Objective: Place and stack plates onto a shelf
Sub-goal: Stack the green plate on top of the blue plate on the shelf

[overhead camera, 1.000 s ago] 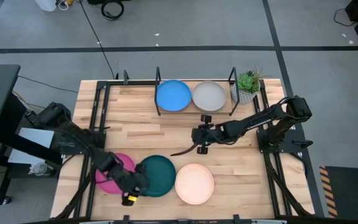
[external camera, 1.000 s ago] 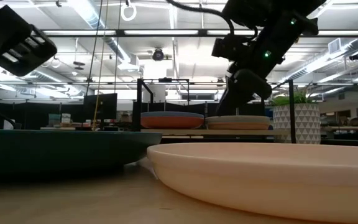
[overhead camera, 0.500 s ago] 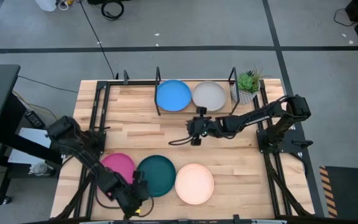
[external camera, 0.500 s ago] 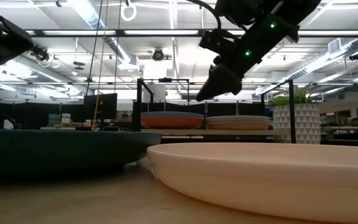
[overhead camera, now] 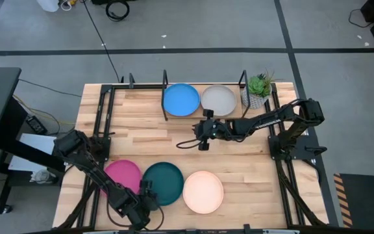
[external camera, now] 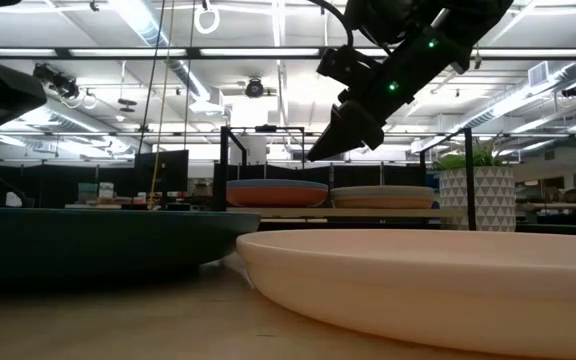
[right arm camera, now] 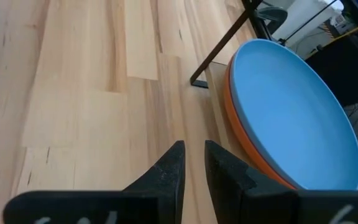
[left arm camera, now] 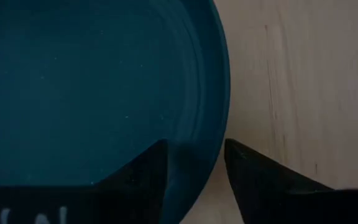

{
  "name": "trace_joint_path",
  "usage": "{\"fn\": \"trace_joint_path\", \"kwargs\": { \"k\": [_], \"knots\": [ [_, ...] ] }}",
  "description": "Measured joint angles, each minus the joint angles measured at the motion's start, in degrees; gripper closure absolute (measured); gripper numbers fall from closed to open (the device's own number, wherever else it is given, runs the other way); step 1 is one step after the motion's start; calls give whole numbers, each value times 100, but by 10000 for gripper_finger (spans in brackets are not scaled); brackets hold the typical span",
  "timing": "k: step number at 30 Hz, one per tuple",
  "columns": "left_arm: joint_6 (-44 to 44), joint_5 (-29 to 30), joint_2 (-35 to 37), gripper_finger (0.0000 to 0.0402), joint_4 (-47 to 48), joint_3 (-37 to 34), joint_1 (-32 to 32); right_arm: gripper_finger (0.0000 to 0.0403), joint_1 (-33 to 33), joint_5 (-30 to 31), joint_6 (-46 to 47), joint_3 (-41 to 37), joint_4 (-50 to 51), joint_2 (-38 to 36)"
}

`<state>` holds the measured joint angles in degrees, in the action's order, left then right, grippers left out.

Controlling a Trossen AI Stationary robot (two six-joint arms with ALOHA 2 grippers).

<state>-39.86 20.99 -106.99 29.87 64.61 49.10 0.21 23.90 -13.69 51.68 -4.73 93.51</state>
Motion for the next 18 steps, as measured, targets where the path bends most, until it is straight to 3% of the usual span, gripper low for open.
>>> {"fn": "trace_joint_path", "kwargs": {
  "k": [11, 18],
  "knots": [
    [327, 110, 14, 378, 91, 2, -13, 335, -4, 8, 17, -4, 24, 0],
    [791, 292, 79, 382, 618, 380, -99, 335, 37, 283, 2, -4, 157, 0]
  ]
}}
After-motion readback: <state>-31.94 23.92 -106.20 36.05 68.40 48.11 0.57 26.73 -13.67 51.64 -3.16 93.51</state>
